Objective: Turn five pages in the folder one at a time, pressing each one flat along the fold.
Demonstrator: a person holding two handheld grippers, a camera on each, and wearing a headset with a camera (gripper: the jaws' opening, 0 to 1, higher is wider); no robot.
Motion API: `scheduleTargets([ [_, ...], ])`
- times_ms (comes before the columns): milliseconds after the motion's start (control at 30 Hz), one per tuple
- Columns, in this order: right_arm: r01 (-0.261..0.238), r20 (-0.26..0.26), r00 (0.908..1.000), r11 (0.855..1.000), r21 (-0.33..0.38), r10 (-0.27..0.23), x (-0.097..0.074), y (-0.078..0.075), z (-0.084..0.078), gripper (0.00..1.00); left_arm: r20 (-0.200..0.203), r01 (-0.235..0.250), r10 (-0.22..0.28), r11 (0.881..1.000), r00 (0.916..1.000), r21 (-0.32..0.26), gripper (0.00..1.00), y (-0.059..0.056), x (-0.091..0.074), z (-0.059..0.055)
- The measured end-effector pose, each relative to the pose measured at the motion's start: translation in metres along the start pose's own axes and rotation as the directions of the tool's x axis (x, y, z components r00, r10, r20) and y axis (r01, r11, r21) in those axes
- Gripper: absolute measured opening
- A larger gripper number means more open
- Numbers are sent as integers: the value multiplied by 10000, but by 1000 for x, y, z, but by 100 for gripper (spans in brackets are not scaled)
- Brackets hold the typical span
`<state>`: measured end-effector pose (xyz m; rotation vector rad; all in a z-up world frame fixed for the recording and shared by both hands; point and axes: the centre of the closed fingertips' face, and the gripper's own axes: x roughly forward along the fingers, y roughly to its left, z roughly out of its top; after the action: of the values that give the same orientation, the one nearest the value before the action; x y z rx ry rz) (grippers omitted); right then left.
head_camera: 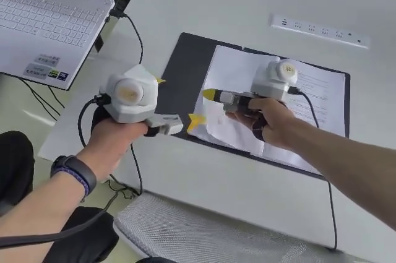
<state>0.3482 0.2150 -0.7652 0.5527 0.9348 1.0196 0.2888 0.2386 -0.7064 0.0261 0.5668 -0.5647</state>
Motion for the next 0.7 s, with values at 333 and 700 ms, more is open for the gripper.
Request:
scheduleTargets([
  [333, -82, 641, 9979, 9997, -223, 97, -29, 8, 20, 18, -358, 302, -295, 9993, 9989, 206, 58, -11, 25, -11],
  [700, 243, 935, 9954, 9980, -582, -188, -66, 9, 30, 17, -1158, 733, -690, 9968, 9909, 329, 41, -25, 57, -41],
])
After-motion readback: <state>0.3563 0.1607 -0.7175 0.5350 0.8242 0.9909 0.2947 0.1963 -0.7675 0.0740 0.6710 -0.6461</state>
